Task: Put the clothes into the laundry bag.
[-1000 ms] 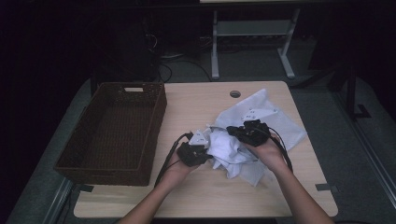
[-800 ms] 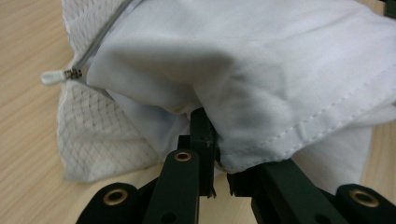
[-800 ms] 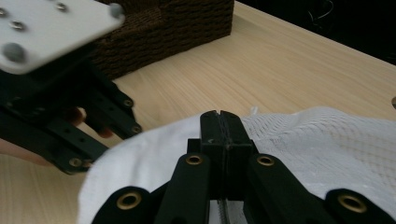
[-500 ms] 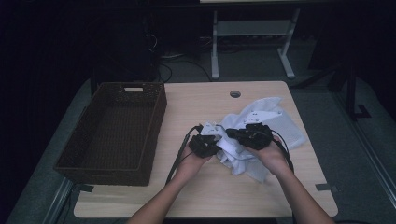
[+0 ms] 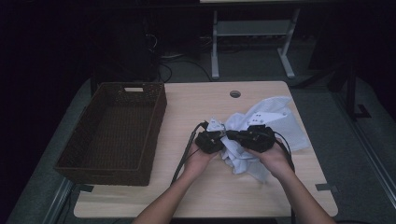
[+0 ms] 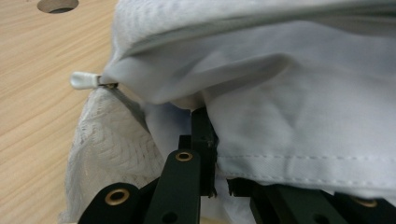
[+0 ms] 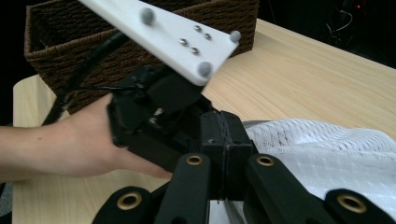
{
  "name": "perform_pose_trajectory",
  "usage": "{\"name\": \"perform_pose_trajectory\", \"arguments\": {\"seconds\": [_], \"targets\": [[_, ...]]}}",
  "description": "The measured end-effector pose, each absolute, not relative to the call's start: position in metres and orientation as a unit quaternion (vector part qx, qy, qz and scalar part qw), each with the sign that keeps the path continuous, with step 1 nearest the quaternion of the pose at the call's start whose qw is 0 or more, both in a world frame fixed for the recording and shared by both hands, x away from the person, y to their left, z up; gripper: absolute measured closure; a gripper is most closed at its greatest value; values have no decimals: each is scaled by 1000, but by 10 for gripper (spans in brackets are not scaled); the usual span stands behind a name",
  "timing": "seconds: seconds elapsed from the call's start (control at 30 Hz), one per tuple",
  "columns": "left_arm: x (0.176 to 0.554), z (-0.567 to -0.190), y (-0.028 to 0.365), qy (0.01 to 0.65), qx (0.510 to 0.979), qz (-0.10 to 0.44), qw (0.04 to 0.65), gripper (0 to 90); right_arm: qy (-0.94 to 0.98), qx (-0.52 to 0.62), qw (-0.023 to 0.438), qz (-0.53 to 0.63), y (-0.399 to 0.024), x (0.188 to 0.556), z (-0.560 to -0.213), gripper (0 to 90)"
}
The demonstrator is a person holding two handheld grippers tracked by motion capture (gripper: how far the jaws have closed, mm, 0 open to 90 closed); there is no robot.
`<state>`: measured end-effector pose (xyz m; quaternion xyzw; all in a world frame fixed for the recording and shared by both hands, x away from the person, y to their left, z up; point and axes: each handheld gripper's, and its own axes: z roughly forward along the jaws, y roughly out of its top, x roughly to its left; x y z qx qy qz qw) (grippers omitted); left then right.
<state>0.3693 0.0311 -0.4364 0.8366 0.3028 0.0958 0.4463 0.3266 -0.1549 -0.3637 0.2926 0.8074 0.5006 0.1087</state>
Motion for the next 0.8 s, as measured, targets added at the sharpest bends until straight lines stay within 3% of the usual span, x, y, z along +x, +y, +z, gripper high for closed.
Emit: {"name": "perform_pose_trajectory", "arguments": {"seconds": [0.23, 0.43, 0.63, 0.8], "targets": [[367, -439, 36, 303, 840, 86, 441, 785, 804, 303, 113, 499, -164, 329, -367, 895], [353, -432, 62, 288, 857, 87, 420, 566, 802, 311, 118, 496, -168, 332, -370, 894], [330, -427, 86, 272, 862, 76, 420, 443, 802, 314, 120, 493, -169, 334, -371, 894], [311, -433, 82, 237, 874, 52, 420, 370, 804, 314, 122, 490, -168, 335, -372, 893]]}}
